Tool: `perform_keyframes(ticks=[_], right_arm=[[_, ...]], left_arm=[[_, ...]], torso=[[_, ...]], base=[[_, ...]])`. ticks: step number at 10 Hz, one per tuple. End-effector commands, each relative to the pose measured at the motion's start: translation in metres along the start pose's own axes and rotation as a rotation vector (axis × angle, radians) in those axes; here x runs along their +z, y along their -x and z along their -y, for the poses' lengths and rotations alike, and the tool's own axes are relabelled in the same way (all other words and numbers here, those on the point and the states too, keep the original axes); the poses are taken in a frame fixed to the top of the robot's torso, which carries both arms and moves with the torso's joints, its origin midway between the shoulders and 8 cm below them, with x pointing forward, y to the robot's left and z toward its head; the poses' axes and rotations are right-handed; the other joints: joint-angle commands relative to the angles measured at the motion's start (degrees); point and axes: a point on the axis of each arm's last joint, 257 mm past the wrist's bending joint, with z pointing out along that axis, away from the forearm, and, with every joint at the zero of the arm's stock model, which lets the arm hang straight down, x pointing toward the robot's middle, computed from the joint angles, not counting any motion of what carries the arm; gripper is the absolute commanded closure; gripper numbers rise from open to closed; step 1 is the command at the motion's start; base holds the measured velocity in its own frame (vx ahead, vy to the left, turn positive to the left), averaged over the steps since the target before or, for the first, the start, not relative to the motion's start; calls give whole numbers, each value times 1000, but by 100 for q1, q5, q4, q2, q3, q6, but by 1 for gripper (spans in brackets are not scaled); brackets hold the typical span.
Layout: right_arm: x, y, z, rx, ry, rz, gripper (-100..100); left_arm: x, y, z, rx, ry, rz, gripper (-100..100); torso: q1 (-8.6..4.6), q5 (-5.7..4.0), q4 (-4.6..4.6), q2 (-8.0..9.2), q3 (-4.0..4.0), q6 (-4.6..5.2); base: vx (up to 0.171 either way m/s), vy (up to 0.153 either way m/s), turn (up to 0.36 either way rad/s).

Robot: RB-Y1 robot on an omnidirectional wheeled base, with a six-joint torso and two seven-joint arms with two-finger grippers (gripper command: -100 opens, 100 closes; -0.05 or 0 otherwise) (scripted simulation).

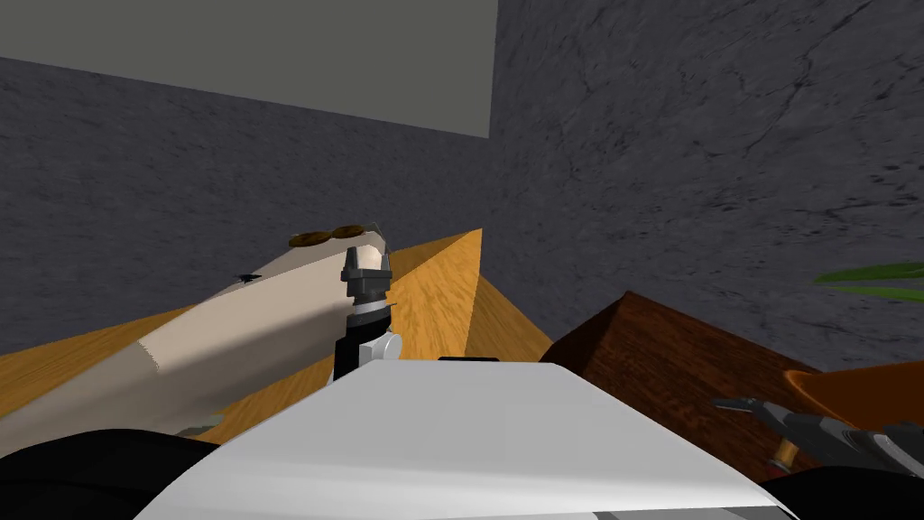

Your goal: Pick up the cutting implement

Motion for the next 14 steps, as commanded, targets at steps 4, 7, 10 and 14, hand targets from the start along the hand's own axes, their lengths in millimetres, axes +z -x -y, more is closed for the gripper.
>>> perform_keyframes(ticks=[4, 7, 10, 14], right_arm=[[10, 3, -28, 131, 8, -8, -100], [17, 6, -46, 213, 14, -13, -100], [14, 4, -42, 198, 12, -13, 100], [14, 4, -42, 199, 13, -13, 0]], left_arm=[[0, 0, 0, 0, 0, 0, 0], [0, 0, 0, 0, 0, 0, 0], [0, 0, 0, 0, 0, 0, 0], [0, 0, 0, 0, 0, 0, 0]], torso=[[-2, -1, 3, 7, 5, 4], [2, 2, 2, 4, 3, 7], [-14, -7, -5, -30, -15, 11], [-18, -10, -8, -45, -24, 8]], base=[[-147, -6, 282], [-135, 18, 265], [-27, 2, 9], [0, 0, 3]])
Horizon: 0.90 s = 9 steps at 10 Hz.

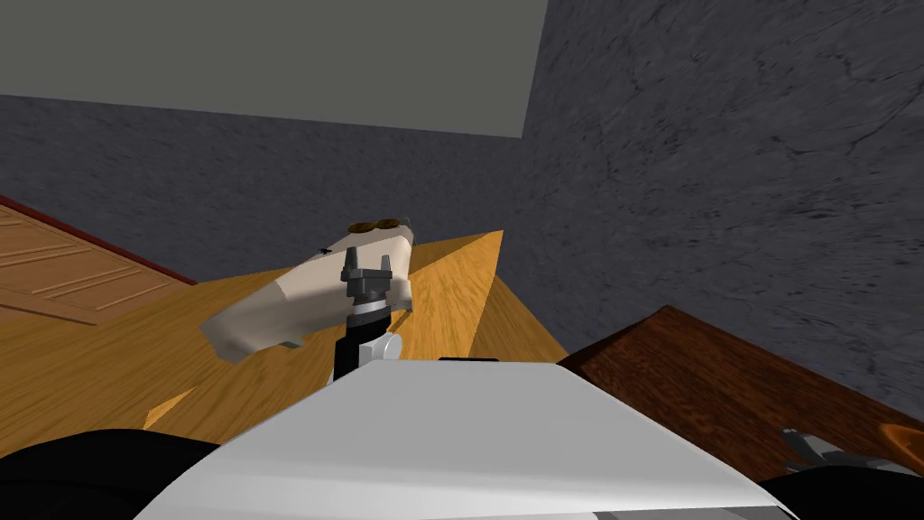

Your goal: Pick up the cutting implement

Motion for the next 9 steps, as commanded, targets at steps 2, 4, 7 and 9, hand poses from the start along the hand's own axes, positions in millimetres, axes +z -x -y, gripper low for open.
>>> perform_keyframes(ticks=[2, 4, 7, 9], right_arm=[[-4, 1, 14, -68, -5, 5, 100], [-9, 2, 26, -124, -9, 9, 100], [-16, 5, 44, -208, -13, 14, 100], [-20, 7, 56, -265, -16, 17, 100]], left_arm=[[0, 0, 0, 0, 0, 0, 0], [0, 0, 0, 0, 0, 0, 0], [0, 0, 0, 0, 0, 0, 0], [0, 0, 0, 0, 0, 0, 0]], torso=[[-4, -1, -5, -24, -13, 17], [-9, 1, -13, -56, -32, 5], [0, 0, -10, -45, -26, 6], [0, 0, -11, -47, -27, 5]], base=[[156, -12, -372], [154, -28, -289], [130, 6, -275], [141, 22, -306]])
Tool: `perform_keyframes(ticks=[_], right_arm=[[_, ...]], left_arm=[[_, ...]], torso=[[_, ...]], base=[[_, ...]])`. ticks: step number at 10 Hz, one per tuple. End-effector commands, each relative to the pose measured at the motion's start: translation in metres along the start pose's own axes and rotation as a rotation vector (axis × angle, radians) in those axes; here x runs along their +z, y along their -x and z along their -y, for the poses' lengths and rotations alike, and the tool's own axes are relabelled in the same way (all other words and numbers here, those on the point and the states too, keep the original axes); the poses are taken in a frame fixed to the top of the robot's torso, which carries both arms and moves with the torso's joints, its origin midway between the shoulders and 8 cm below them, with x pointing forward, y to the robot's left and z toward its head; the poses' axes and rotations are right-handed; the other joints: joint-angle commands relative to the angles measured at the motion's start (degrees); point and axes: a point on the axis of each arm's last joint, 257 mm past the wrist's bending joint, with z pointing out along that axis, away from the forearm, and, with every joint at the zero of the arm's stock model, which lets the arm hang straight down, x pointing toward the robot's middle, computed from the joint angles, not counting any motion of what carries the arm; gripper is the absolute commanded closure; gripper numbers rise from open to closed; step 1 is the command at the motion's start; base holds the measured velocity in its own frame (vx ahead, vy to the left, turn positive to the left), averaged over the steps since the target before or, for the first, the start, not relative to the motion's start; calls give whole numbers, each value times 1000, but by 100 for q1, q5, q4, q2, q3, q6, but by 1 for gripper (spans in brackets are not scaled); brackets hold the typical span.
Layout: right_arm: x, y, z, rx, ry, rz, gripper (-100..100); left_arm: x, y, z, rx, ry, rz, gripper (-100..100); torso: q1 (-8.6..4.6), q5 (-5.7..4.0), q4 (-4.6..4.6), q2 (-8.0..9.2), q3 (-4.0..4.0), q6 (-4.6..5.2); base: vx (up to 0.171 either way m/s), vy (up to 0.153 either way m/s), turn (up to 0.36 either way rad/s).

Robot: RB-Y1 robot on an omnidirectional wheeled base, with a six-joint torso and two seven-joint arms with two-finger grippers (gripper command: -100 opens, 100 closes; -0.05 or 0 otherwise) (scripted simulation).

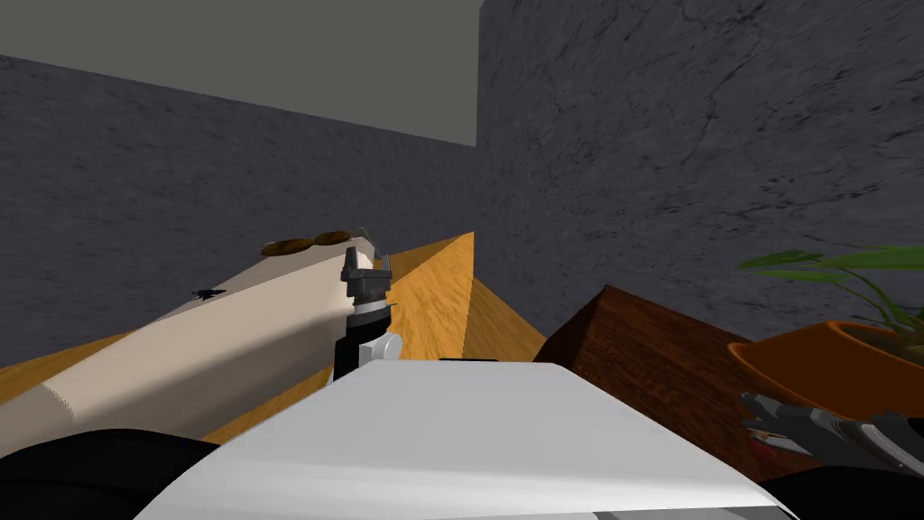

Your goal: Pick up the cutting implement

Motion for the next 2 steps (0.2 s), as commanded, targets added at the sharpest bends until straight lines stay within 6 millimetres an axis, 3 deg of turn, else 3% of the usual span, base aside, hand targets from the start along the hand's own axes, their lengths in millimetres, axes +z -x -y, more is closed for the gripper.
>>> perform_keyframes(ticks=[1, 2], right_arm=[[0, 0, 0, 0, 0, 0, 100], [0, 0, 0, -4, 1, 2, 0]], left_arm=[[0, 0, 0, 0, 0, 0, 0], [0, 0, 0, 0, 0, 0, 0]], torso=[[0, 0, 0, 0, 0, 0], [-5, -1, 3, 17, 9, -10]], base=[[64, 25, -58], [10, 5, 11]])
